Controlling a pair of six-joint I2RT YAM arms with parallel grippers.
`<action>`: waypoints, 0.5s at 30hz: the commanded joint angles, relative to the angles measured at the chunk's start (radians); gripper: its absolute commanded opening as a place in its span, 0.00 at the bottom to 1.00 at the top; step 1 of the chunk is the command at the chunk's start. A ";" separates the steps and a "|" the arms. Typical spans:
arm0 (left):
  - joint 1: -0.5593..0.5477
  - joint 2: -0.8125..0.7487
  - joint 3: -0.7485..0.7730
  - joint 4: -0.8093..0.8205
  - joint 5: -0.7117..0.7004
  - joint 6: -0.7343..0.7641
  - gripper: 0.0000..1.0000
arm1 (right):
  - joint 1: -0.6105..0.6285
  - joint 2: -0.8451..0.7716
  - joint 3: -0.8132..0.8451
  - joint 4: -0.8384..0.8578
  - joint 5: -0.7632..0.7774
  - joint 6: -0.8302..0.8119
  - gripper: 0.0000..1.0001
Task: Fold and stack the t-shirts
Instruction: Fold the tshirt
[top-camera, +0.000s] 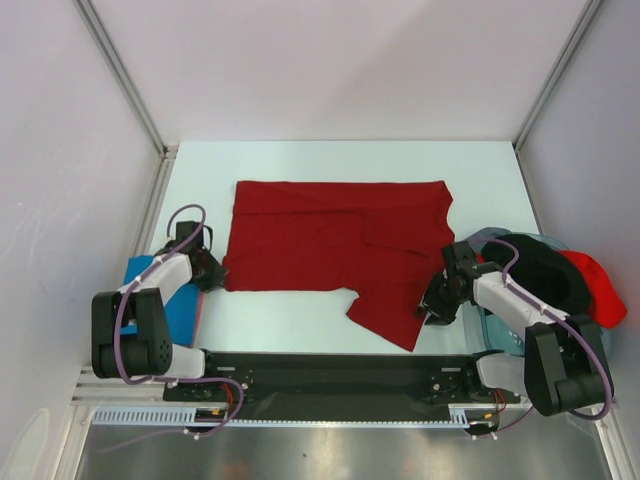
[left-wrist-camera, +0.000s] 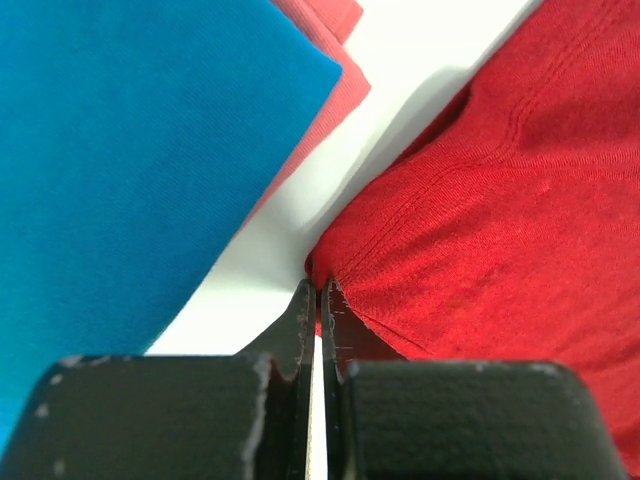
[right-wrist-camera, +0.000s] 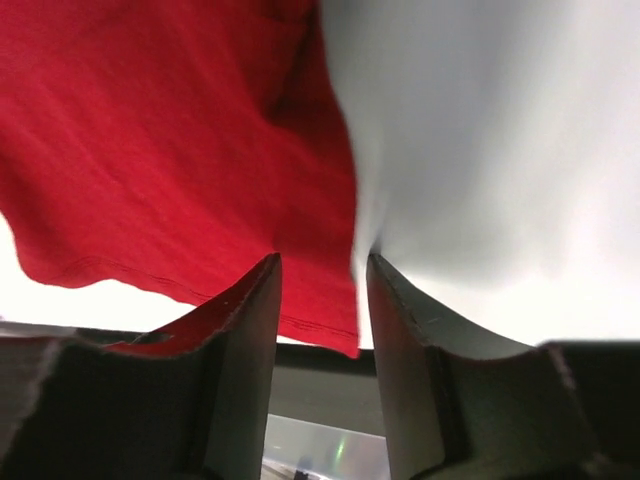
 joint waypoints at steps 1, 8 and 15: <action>0.001 -0.017 -0.027 -0.051 0.040 0.045 0.01 | -0.002 0.043 -0.017 0.102 0.006 0.026 0.43; 0.002 -0.060 -0.018 -0.064 0.031 0.067 0.00 | 0.007 0.015 -0.037 0.013 0.030 0.069 0.00; 0.002 -0.126 -0.036 -0.079 0.023 0.036 0.00 | 0.012 -0.253 -0.011 -0.223 0.107 0.086 0.00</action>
